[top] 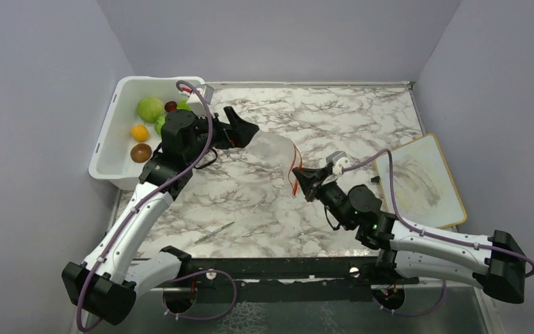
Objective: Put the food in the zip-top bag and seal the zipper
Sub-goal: Pick up the zipper food storage bag at the center of the board, then open the zipper of the food storage bag.
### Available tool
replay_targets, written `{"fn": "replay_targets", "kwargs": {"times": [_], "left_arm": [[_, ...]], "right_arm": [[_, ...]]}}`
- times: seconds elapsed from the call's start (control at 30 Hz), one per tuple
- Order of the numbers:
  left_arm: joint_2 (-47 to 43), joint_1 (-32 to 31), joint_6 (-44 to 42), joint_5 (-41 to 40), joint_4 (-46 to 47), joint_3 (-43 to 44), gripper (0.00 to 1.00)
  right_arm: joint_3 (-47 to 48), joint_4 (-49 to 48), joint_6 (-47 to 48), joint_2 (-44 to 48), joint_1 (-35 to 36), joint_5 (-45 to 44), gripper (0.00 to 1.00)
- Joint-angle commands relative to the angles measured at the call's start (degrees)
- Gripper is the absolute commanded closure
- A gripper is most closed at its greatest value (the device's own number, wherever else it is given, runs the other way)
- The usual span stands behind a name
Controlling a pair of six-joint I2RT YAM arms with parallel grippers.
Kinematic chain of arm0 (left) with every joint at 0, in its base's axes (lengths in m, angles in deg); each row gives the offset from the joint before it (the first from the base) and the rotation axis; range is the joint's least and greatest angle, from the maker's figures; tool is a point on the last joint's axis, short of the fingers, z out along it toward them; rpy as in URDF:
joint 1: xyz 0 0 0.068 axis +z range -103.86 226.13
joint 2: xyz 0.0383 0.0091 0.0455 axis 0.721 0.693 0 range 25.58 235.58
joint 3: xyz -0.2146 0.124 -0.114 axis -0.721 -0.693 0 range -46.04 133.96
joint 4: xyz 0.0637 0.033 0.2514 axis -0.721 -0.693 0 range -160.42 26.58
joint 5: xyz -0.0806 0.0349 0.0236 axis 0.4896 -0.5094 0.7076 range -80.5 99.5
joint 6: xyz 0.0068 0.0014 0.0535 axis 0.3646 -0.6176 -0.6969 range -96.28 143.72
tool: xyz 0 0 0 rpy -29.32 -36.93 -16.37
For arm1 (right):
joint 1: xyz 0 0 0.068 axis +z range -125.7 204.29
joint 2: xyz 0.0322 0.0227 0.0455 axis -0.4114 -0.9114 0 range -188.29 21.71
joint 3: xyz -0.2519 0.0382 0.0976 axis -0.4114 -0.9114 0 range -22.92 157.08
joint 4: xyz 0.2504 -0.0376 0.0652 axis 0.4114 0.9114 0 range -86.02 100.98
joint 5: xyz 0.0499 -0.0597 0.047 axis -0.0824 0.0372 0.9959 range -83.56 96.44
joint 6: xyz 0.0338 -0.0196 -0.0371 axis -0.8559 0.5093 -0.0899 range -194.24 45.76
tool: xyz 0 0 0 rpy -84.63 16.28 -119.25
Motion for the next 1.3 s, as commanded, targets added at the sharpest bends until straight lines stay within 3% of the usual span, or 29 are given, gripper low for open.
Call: {"fn": "replay_targets", "kwargs": {"times": [0.0, 0.2, 0.37, 0.57, 0.73, 1.1, 1.27], "left_arm": [[-3.17, -0.07, -9.92, 7.17, 0.37, 1.65, 0.01], [-3.68, -0.07, -9.94, 16.04, 0.84, -1.6, 0.04], [-2.93, -0.07, -6.03, 22.84, 1.82, -4.37, 0.11], [-4.97, -0.12, -4.08, 22.82, 2.21, -6.43, 0.12], [-7.43, -0.1, -0.49, 26.96, 9.53, -10.56, 0.13], [-1.43, -1.19, 5.49, 34.22, 15.86, -13.31, 0.17], [-0.81, -2.76, 5.17, 30.86, 16.05, -14.51, 0.3]], "right_arm": [[9.27, 27.57, -10.88, 1.07, 0.32, 3.65, 0.99], [23.15, 45.03, -20.15, -5.09, 0.32, 6.71, 0.99], [30.6, 51.24, -26.94, -10.49, 0.28, 6.75, 0.99], [32.12, 50.75, -29.07, -11.32, 0.32, 4.45, 0.99], [31.6, 49.24, -30.58, -11.4, 0.23, 5.41, 0.99], [34.81, 46.48, -35.36, -16.03, 0.15, 6.88, 0.99], [34.86, 44.11, -35.61, -17.15, 0.14, 7.58, 0.99]]}}
